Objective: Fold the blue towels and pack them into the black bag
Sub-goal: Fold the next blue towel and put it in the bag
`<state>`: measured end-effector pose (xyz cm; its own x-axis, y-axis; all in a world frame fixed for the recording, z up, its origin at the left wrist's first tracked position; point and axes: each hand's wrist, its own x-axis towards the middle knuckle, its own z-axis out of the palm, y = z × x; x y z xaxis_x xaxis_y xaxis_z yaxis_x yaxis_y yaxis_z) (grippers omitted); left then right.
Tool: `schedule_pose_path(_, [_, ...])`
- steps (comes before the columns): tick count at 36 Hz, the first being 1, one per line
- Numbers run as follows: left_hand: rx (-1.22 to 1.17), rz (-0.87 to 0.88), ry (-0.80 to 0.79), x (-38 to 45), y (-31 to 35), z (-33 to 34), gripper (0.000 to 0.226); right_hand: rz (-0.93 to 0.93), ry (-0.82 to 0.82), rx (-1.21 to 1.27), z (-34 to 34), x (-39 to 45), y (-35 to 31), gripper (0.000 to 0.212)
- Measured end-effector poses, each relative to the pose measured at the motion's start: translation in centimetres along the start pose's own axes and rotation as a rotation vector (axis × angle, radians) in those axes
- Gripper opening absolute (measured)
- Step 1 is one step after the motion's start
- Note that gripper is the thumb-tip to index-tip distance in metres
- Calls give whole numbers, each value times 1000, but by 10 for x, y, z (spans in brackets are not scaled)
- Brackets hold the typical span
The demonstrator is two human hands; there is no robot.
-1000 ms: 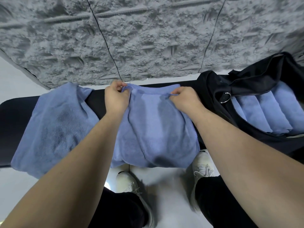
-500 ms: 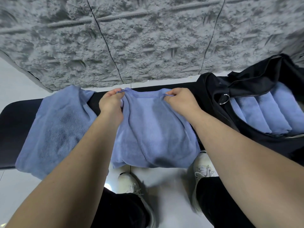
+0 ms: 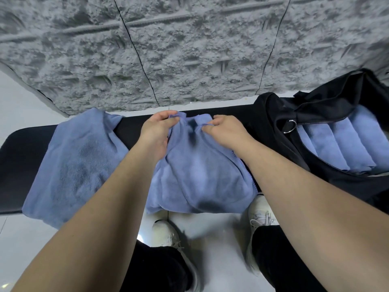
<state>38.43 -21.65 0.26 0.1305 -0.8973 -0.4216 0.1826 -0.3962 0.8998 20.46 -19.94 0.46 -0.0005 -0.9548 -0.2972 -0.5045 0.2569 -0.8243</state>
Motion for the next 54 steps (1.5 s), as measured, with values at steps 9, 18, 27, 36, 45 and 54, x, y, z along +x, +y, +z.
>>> schedule_pose_path(9, [326, 87, -35, -14, -5, 19, 18, -77, -53, -9, 2, 0, 0, 31])
schedule_pose_path(18, [324, 156, -150, -26, 1, 29, 14, -304, -99, -81, 6, -4, -6, 16])
schedule_pose_path(27, [394, 190, -172, -23, 0, 15, 7, -297, -107, -70, 2, -8, -9, 16])
schedule_pose_path(36, [335, 237, -100, -20, 2, 11, 11, -156, -198, 309, -6, -17, -18, 16])
schedule_pose_path(45, [274, 227, -151, -20, 4, 15, 16, -82, -326, 336, -8, -20, -13, 19])
schedule_pose_path(54, [251, 215, -127, -23, 6, 18, 13, -32, -274, 522, -12, -11, -8, 20])
